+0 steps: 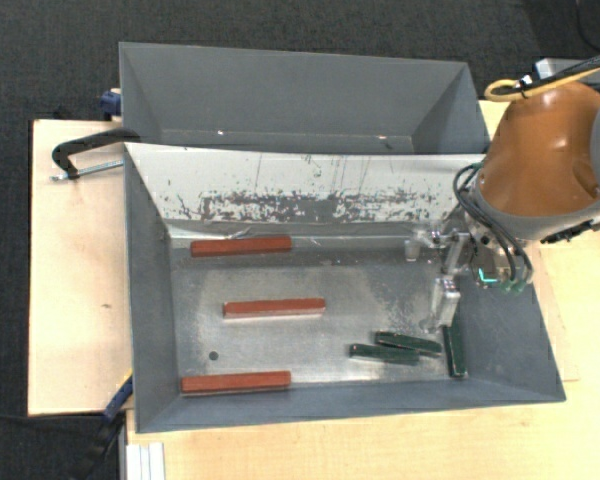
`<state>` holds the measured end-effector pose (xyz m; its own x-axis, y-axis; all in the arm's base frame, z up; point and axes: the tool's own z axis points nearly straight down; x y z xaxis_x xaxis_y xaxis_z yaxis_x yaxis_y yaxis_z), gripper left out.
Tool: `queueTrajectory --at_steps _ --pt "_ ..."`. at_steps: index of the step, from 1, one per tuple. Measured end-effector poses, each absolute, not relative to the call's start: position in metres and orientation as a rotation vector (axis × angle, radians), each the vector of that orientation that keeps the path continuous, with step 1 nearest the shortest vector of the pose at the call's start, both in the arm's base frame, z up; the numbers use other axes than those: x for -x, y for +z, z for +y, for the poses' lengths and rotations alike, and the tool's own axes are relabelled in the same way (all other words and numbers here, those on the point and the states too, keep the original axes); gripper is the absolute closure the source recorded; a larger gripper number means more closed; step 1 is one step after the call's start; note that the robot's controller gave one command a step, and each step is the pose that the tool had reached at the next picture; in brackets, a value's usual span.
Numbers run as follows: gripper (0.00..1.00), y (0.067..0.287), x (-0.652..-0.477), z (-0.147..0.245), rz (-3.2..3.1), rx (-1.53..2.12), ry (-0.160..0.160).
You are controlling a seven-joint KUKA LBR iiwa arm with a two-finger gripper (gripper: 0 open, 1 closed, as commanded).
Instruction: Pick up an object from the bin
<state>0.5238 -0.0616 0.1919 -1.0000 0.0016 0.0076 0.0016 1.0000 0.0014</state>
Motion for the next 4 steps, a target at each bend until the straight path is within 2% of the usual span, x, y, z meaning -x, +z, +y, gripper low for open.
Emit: queueTrajectory --at_steps 1,2,3,4 --pt "0.0 0.196 -0.526 -0.061 -3.143 0.0 -0.001" --pt "0.0 0.146 -0.513 -0.059 -3.145 -0.125 0.0" --pt "0.0 0.082 -0.499 -0.057 -3.139 -0.121 -0.002" --pt "1.0 0.071 -0.498 -0.067 -3.14 0.054 -0.002"
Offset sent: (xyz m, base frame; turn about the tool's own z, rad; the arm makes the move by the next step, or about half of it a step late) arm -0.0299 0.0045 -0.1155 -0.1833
